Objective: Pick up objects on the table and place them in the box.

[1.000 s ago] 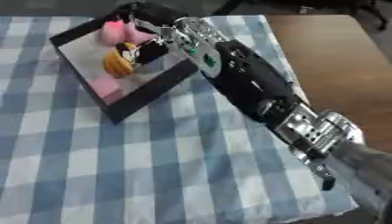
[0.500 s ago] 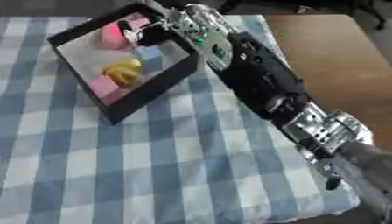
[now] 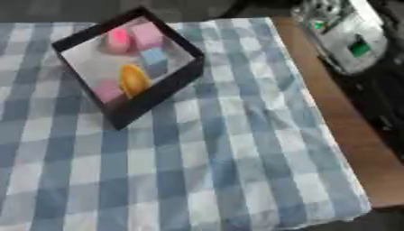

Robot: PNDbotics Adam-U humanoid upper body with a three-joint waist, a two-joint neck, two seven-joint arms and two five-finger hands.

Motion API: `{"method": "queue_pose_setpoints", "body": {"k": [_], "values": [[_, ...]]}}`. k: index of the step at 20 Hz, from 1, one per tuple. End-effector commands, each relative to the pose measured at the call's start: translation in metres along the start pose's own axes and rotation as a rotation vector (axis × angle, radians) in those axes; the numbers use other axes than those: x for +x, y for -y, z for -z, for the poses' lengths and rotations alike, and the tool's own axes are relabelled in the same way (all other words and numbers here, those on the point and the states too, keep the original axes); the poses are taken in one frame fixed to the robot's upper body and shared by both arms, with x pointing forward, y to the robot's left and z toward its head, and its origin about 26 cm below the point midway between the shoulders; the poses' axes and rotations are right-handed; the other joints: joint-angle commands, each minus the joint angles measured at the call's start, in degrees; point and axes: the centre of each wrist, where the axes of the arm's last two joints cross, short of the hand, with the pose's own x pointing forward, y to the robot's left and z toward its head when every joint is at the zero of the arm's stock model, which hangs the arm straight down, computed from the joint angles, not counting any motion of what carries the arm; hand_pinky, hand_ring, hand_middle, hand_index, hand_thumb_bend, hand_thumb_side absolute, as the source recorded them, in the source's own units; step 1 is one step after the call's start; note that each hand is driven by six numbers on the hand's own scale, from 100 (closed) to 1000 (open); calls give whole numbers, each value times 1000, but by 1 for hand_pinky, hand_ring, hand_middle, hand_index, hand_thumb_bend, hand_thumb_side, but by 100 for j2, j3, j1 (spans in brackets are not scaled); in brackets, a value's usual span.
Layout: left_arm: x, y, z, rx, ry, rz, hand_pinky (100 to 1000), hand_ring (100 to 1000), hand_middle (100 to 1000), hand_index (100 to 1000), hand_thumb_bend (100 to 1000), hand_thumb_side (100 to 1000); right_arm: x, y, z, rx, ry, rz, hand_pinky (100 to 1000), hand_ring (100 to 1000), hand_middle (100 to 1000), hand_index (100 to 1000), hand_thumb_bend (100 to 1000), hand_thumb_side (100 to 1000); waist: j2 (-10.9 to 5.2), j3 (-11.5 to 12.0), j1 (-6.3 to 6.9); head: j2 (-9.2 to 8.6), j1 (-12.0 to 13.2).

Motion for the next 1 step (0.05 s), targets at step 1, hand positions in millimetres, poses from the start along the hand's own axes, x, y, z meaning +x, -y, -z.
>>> {"method": "queue_pose_setpoints", "body": {"k": [1], "values": [[6, 1, 3, -29, 11, -21, 904, 775, 748, 891, 100, 660, 10, 24, -11, -114, 39, 17, 846, 812, 812, 870, 100, 470, -213, -93, 114, -10, 218]]}}
